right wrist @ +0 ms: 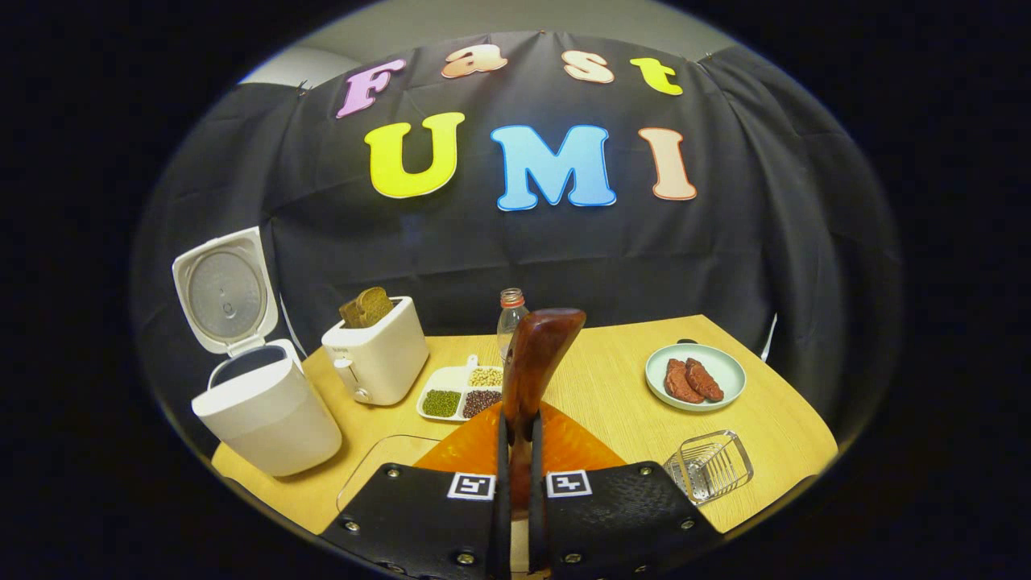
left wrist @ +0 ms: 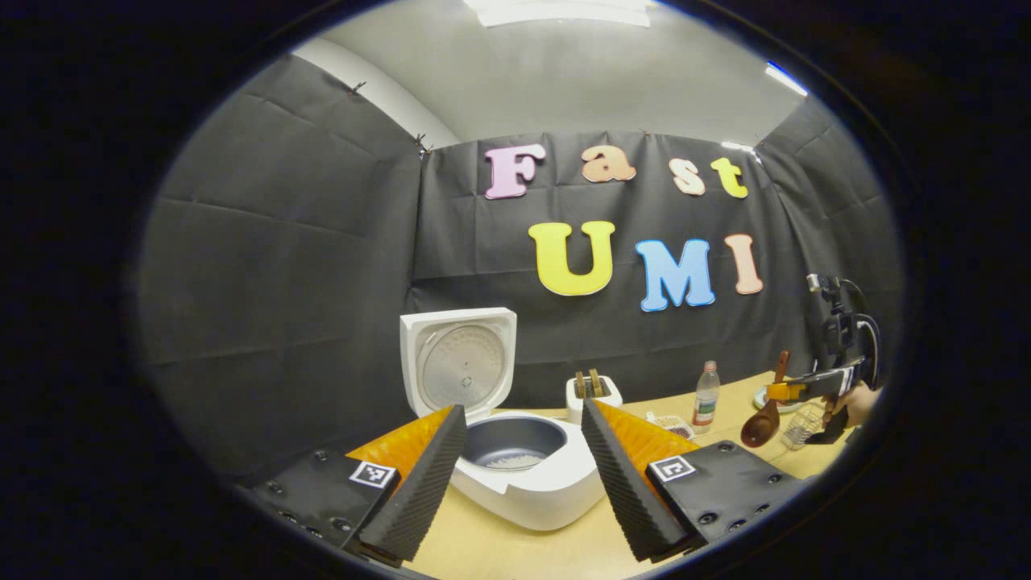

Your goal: Close the left gripper, press the button to open the rice cooker; take a wooden spoon from the chopstick holder with the right hand, scoop a spoonful of rice and pour it into the rice cooker, then put the wooden spoon back into the chopstick holder.

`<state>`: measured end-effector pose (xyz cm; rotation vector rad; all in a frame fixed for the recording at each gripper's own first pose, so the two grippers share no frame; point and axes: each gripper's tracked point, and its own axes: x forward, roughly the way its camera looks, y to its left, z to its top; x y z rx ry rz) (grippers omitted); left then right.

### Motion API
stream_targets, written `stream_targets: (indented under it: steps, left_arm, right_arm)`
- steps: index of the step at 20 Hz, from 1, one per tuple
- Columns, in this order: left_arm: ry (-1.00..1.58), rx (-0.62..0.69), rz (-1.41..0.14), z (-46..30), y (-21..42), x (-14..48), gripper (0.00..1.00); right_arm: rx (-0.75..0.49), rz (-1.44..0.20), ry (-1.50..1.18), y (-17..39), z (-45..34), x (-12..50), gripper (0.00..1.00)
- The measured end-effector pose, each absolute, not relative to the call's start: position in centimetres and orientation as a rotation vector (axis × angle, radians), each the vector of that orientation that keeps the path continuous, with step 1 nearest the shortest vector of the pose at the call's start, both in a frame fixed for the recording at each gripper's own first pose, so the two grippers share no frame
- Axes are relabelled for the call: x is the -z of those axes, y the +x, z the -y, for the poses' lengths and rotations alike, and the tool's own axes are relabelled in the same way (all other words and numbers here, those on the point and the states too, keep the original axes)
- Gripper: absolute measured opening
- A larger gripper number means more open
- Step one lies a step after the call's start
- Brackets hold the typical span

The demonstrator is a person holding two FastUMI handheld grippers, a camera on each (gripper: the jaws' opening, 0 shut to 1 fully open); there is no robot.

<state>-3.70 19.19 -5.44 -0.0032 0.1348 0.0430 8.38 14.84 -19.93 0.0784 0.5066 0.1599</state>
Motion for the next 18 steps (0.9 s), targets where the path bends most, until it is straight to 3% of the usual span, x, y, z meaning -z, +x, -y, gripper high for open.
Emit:
stream_targets:
  steps: [9, 18]
  left_arm:
    - [0.024, -0.079, -0.155, -20.8, -4.8, 6.5, 0.98]
    - [0.016, -0.100, -0.161, -20.7, -5.6, 7.0, 0.98]
  right_arm:
    - [-0.187, -0.489, -0.118, 7.0, -18.8, 24.3, 0.08]
    - [-0.257, -0.609, 0.178, 5.0, -22.3, 25.2, 0.09]
